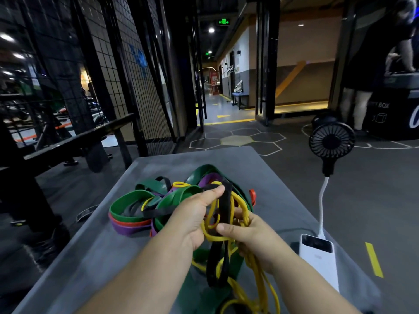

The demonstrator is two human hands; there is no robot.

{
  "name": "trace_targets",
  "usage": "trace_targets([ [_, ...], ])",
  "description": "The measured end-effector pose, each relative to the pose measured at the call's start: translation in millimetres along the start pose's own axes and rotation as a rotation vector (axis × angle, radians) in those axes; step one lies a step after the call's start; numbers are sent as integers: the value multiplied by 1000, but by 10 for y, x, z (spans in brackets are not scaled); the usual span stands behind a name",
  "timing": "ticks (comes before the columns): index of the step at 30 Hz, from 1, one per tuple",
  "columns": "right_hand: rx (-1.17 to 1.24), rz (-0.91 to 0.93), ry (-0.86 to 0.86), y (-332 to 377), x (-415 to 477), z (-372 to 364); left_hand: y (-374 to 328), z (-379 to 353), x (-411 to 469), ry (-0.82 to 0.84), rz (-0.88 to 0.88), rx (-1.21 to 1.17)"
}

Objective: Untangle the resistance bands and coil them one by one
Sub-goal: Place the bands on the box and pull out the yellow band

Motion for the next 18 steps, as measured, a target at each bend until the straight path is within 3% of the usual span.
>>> trace_targets([
  [5,56,20,-84,-13,-12,76,39,99,8,-44,12,88],
  [9,49,55,-142,21,-35,143,-19,117,-43,-50,-72,602],
  [12,-119,51,-207,38,-35,185,1,44,-125,-53,-95,900],
  [18,-304,28,-164,27,-44,119,112,158,-109,-113,-75,652],
])
Point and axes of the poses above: each hand's wrist, its own x-axis towards the middle knuckle, its own z-axis out of the back of the hand, y = z × x, the point moved 8 cm from there along x, towards the middle knuckle, and after that the axes turned 8 degrees about y, right-handed, at the moved point
